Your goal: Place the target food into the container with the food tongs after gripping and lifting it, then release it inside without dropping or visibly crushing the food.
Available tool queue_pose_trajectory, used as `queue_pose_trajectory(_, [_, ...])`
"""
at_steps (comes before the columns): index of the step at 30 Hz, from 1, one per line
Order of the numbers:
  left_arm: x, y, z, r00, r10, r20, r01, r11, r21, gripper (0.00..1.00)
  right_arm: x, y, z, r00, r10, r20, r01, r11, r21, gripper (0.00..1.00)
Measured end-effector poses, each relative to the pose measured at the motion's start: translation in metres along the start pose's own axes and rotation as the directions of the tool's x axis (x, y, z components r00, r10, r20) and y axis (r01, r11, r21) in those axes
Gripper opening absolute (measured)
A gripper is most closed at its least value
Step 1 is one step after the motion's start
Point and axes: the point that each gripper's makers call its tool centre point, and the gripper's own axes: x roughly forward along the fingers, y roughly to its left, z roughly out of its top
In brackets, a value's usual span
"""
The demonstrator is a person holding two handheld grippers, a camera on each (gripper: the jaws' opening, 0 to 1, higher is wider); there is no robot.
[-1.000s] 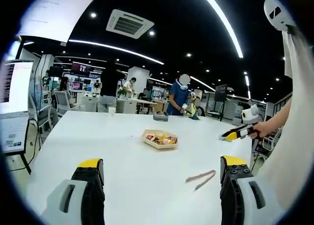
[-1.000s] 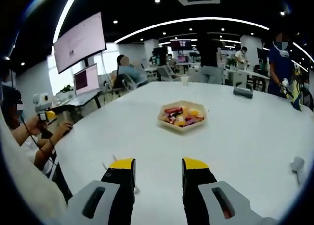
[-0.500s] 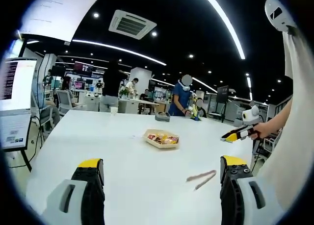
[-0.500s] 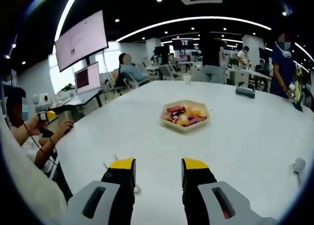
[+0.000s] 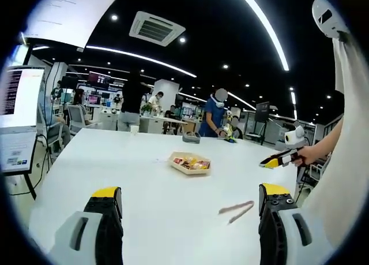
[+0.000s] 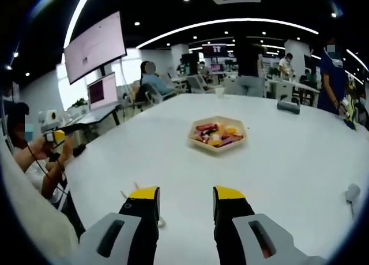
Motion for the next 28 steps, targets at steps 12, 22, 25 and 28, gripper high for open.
queue_pose_trajectory(12, [-0.0003, -0.0013, -0.0009, 1.0, 0.0, -0.004, 0.0, 1.0, 0.002, 0.99, 0.0008, 0.0001, -0.0039, 1.0, -0.003, 0.004, 0.003, 1.0, 0.009, 0.36])
queue_pose_trajectory(22, [0.0003, -0.0046, -0.0028, 1.0, -0.008, -0.014, 0.008, 1.0, 0.008, 0.99, -0.0024, -0.003, -0.0047, 1.0, -0.016, 0.016, 0.015, 1.0, 0.021, 0.36])
queue_pose_trajectory(25, [0.0001, -0.0056, -0.0021, 1.0, -0.01, -0.013, 0.01, 1.0, 0.012, 0.99, -0.0039, -0.0027, -0.0067, 1.0, -0.017, 0.015, 0.017, 1.0, 0.023, 0.35])
queue_pose_trajectory(28, [0.0003, -0.0069, -0.0006, 1.0, -0.015, -0.01, 0.015, 1.0, 0.007, 0.99, -0.005, -0.0043, -0.0069, 0.999, -0.025, 0.021, 0.025, 0.999, 0.023, 0.33])
